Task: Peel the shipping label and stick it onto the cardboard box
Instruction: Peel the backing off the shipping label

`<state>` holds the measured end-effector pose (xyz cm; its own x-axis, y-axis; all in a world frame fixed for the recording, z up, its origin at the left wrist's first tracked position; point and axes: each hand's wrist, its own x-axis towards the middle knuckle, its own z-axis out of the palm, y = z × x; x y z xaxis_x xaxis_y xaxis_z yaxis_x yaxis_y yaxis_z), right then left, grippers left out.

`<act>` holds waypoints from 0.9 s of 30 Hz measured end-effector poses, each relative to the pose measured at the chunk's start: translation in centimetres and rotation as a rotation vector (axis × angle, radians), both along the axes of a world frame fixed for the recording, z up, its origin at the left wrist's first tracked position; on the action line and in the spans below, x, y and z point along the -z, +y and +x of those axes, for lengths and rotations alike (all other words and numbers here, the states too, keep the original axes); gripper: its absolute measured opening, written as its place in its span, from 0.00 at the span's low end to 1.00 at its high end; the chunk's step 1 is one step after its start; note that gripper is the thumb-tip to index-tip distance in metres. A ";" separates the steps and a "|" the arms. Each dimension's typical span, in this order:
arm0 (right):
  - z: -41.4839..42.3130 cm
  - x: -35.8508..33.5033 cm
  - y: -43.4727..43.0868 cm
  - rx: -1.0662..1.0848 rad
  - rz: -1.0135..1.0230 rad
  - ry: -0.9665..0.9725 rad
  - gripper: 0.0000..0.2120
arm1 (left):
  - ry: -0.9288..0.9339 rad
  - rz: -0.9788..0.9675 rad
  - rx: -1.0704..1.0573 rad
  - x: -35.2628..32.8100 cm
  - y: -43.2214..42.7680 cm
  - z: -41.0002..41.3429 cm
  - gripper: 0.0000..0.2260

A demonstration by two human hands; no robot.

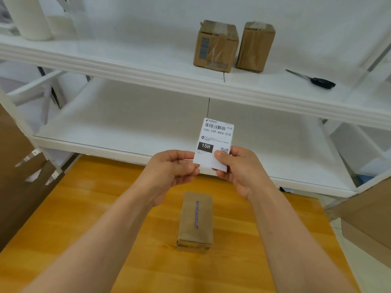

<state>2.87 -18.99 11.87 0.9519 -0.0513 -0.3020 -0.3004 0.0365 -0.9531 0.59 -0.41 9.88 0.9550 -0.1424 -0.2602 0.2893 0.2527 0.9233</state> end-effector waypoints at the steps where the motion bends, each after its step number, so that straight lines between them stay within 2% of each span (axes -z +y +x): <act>1: 0.0 -0.3 0.0 0.007 0.011 -0.002 0.04 | -0.004 -0.007 -0.002 -0.2 -0.1 0.0 0.12; 7: 0.0 -1.1 0.3 0.047 0.060 -0.008 0.07 | -0.010 -0.041 -0.008 -0.9 -1.2 0.4 0.16; 13: 0.4 -1.0 0.9 0.165 0.211 0.021 0.07 | 0.040 -0.120 -0.033 -0.7 -3.2 0.5 0.20; 21: 0.6 -0.5 1.9 0.250 0.312 0.024 0.09 | -0.014 -0.027 -0.046 -0.4 -4.8 0.4 0.25; 27: 0.6 -0.3 2.5 0.250 0.324 0.026 0.09 | -0.019 -0.017 -0.104 -0.3 -5.0 0.5 0.24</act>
<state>3.51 -16.47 12.16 0.9140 -0.1781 -0.3645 -0.2685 0.4081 -0.8726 1.10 -5.42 10.22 0.9697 -0.0462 -0.2399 0.2427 0.2959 0.9239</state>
